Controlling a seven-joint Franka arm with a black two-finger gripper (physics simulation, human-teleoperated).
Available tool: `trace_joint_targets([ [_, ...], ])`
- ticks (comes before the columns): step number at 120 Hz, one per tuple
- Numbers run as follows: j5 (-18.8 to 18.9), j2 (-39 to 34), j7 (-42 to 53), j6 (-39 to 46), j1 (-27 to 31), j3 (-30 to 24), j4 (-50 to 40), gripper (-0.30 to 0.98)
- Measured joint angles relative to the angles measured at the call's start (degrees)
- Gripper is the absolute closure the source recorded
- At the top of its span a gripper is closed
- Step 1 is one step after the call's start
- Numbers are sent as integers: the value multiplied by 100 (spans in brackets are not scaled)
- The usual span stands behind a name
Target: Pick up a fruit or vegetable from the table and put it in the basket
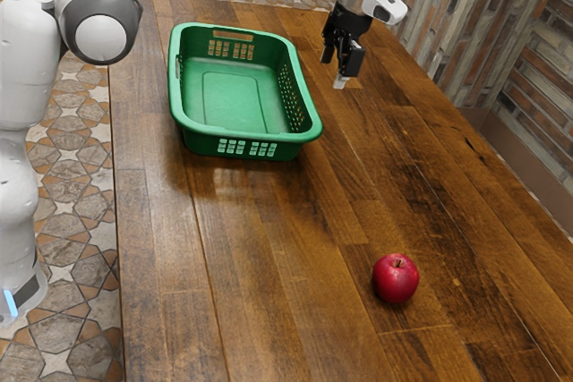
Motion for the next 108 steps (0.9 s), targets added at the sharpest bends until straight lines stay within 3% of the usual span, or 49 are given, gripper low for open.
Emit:
trace_joint_targets([
  [70, -158, 98, -14, 47, 2, 168, 30, 0],
  [108, -317, 705, -74, 838, -163, -129, 38, 0],
])
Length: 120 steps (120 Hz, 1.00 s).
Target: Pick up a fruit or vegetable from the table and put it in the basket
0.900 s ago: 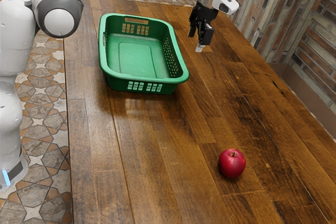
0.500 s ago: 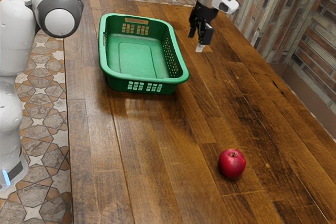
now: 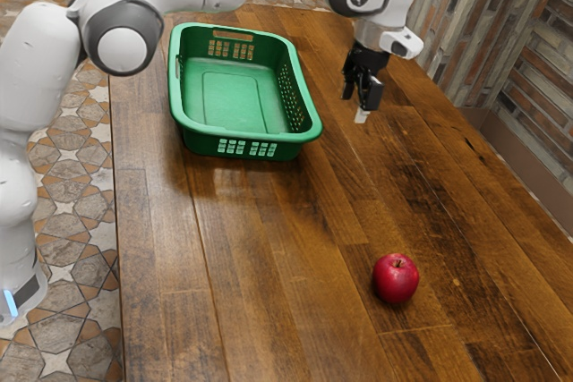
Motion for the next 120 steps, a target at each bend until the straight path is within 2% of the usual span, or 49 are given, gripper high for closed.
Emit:
trace_joint_targets([
  [13, -28, 58, 146, 150, -152, -99, 4, 0],
  [23, -252, 79, 342, 223, -228, -244, -57, 0],
  [46, -533, 50, 632, 296, -1043, -352, -72, 0],
  [78, -565, -72, 888, 172, -1685, -557, -96, 0],
  [102, -523, -824, 995, 263, -1763, -545, -1211, 0],
  [112, -519, -762, 1024, 336, -1796, -585, -1207, 0],
  [120, -467, -366, 1040, 358, -1930, -613, -736, 0],
])
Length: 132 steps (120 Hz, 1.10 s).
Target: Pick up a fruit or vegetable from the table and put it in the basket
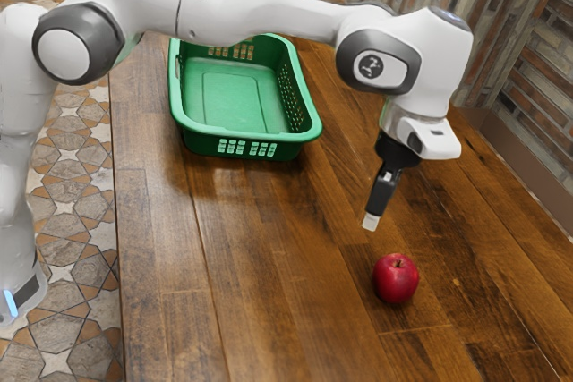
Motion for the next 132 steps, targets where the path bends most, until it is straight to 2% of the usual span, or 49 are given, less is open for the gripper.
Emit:
trace_joint_targets([
  [8, 107, 478, 14, -57, -229, -7, 642, 0],
  [19, 205, 692, 29, -117, -347, -4, 898, 0],
  [40, 299, 719, 33, -178, -361, 23, 943, 0],
  [76, 381, 746, 52, -162, -313, 429, 965, 0],
  [132, 354, 1304, 54, -120, -423, 417, 1175, 0],
])
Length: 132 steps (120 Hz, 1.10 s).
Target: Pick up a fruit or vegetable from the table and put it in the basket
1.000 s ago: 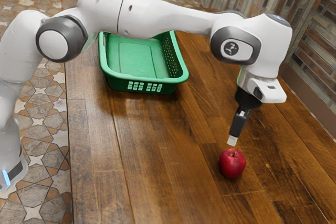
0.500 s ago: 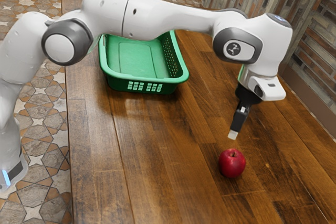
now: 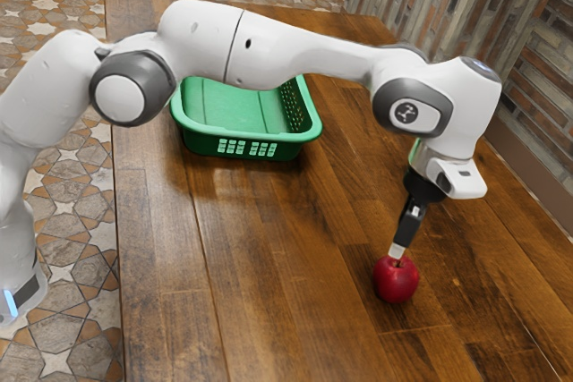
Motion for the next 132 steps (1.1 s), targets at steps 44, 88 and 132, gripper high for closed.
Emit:
trace_joint_targets([
  [44, 10, 101, -47, 25, -94, 29, -2, 0],
  [88, 192, 73, -61, -284, -70, 37, -2, 0],
  [132, 290, 82, -74, -538, -61, 89, -2, 0],
])
